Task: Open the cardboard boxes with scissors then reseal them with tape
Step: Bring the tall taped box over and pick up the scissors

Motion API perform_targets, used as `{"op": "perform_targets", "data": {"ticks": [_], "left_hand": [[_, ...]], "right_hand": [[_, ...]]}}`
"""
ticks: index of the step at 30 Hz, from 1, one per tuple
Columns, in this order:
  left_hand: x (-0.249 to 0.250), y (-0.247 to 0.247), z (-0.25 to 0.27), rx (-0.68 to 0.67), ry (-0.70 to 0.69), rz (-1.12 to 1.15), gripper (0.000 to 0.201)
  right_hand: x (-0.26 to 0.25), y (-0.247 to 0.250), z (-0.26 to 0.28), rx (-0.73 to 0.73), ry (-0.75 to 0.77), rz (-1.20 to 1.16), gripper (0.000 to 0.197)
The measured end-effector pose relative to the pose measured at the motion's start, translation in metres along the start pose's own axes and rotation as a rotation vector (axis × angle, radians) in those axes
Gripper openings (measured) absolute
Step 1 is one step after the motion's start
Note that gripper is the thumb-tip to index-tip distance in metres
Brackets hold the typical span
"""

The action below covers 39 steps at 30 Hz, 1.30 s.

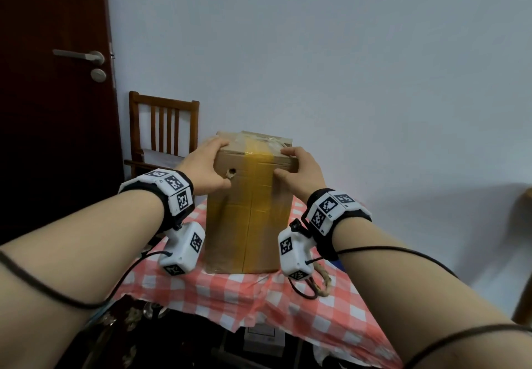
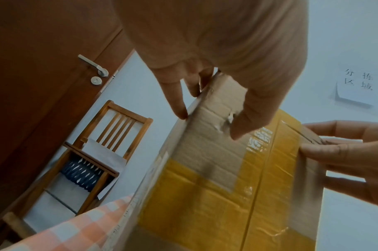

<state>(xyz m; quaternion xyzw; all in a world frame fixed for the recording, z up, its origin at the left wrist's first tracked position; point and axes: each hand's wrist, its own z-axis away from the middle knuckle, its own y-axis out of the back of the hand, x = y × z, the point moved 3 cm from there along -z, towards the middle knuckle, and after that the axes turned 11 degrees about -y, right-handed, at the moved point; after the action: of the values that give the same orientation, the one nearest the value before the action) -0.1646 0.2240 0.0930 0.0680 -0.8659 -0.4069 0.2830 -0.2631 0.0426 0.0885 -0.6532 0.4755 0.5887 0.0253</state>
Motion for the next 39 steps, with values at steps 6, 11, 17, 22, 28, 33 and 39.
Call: {"op": "perform_targets", "data": {"ticks": [6,11,17,22,28,33,39], "left_hand": [[0.004,-0.006,0.002,0.063,-0.041,-0.250,0.081],[0.040,-0.047,0.019,0.025,-0.308,-0.591,0.081],[0.065,-0.113,0.020,-0.363,-0.601,-0.554,0.044],[0.071,-0.144,0.010,-0.492,-0.566,-0.532,0.034],[0.067,-0.150,0.003,-0.485,-0.537,-0.500,0.033],[0.062,-0.138,0.002,-0.425,-0.554,-0.551,0.035],[0.066,-0.094,0.004,-0.129,-0.506,-0.688,0.046]], "right_hand": [[0.022,0.001,0.008,-0.041,-0.224,-0.063,0.073],[0.066,0.004,0.015,-0.127,-0.367,0.290,0.035],[0.138,-0.005,0.029,-0.297,-0.537,0.604,0.014],[0.168,-0.020,0.037,-0.348,-0.577,0.709,0.035],[0.177,-0.036,0.043,-0.429,-0.510,0.788,0.022],[0.172,-0.033,0.049,-0.441,-0.551,0.742,0.023],[0.147,-0.004,0.047,-0.328,-0.601,0.564,0.033]]}}
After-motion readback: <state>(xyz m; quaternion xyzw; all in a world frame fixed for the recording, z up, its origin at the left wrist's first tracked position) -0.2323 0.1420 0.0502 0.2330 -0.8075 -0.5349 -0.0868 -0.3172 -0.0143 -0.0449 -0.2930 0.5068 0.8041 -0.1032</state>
